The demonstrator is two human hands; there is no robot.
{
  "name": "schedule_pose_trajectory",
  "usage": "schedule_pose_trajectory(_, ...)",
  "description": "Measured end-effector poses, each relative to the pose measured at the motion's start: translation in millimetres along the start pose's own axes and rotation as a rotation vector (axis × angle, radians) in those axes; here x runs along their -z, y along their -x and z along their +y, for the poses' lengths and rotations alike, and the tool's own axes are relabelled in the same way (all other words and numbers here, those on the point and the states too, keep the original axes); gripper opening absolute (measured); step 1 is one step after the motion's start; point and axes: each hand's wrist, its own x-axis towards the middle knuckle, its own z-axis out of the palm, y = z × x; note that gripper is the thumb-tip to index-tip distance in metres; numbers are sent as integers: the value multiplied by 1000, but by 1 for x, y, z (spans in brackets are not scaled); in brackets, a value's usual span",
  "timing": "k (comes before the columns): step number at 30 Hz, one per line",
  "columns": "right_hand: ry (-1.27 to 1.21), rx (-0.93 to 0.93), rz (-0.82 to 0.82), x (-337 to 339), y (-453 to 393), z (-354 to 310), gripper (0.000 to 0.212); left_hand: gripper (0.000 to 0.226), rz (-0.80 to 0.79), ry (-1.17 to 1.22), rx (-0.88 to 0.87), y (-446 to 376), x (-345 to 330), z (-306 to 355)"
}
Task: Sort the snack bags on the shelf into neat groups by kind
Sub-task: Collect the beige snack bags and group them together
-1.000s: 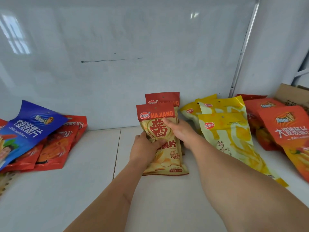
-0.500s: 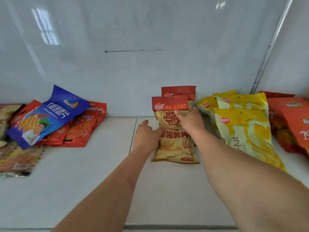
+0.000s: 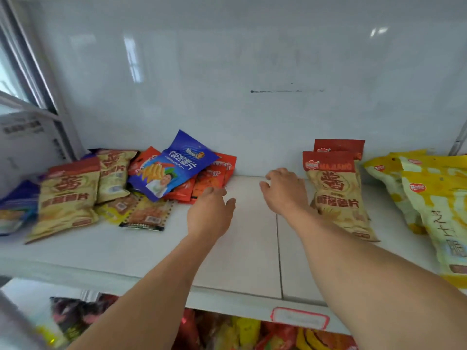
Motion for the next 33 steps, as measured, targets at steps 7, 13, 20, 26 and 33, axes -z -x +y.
schedule_pose_trajectory(7,-85,30,-29,-25,22,-135,31,32,52,-34,4,10,57,-110)
schedule_pose_trajectory(13,-224,60,-63,-43,13,-235,33,31,82,-1,73,1,97,-193)
schedule_pose_trajectory(20,-440,86,-168,-75,-26,-333,40,59,214,-56,298,-45,124,-279)
schedule_pose_trajectory(26,-535,-18,-252,-106,-70,-379,49,97,54,-178,528,-81,125,-337)
schedule_pose_trajectory(33,-605,-280,-336,-123,-88,-399,36,99,78,-140,383,-88,121,-351)
